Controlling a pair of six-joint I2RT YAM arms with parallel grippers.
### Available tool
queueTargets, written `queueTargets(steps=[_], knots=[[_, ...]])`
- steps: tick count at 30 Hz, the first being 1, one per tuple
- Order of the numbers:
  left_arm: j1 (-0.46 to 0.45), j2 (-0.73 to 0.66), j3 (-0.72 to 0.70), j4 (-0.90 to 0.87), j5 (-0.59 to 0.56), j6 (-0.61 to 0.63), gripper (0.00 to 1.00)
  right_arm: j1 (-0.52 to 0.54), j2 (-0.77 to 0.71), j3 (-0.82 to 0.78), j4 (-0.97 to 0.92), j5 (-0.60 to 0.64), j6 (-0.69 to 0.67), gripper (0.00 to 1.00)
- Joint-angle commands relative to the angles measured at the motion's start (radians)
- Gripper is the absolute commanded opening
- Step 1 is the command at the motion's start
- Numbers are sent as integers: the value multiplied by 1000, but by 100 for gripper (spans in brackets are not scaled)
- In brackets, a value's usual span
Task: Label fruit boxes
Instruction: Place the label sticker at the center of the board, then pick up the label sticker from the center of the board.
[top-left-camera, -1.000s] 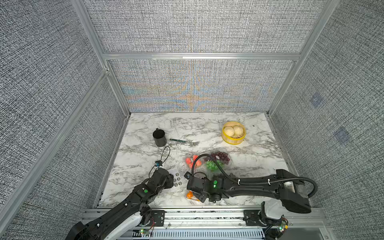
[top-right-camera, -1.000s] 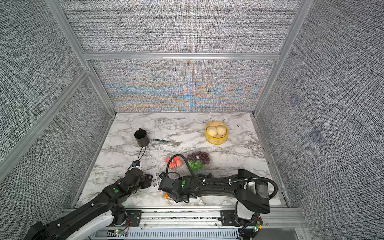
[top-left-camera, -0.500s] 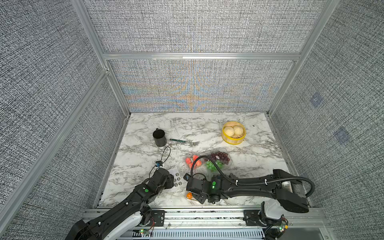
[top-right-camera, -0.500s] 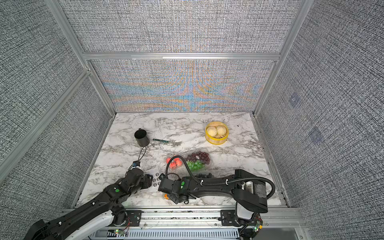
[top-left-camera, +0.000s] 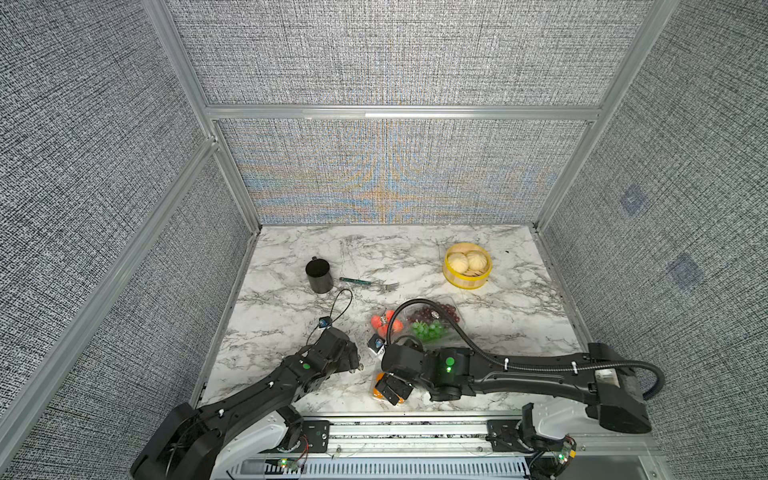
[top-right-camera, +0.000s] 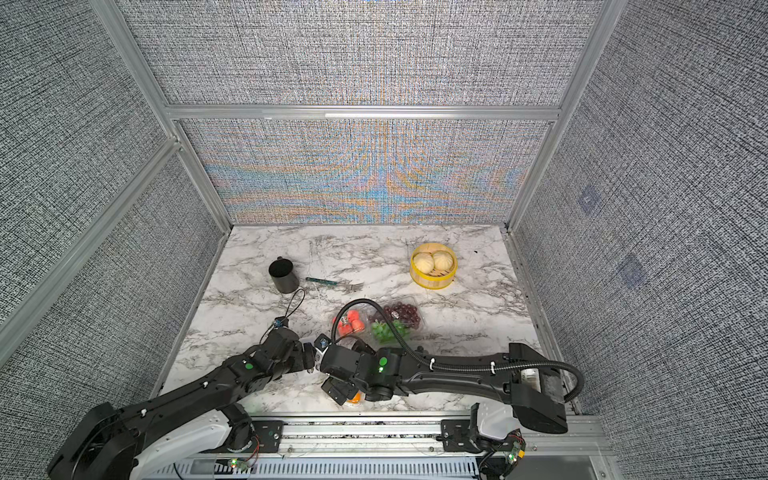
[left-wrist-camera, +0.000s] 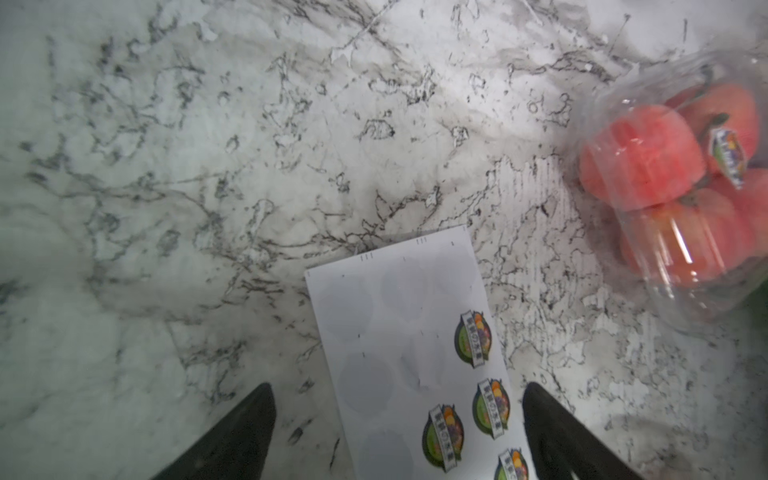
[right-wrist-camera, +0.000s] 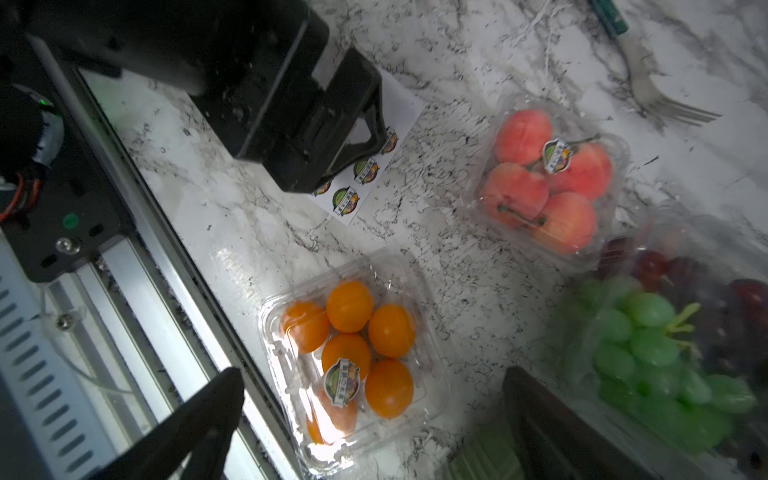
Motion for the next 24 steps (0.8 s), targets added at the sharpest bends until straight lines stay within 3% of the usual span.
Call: queueTargets(steps=[1, 8, 15, 21, 24], knots=[[-16, 74, 29, -47, -19, -26, 94, -31, -66, -19, 45, 38, -32, 99], [-64, 137, 55, -123, -99, -83, 94, -91, -231, -152, 121, 36, -37, 99], [-118, 261, 112, -190, -151, -135, 94, -108, -277, -201, 144, 41, -35, 99], [-185, 371, 132, -225, -170, -211, 81, -115, -276, -192, 104, 71, 8, 99], [-191, 451, 164, -267, -136, -270, 68, -123, -286, -188, 84, 71, 25, 99]])
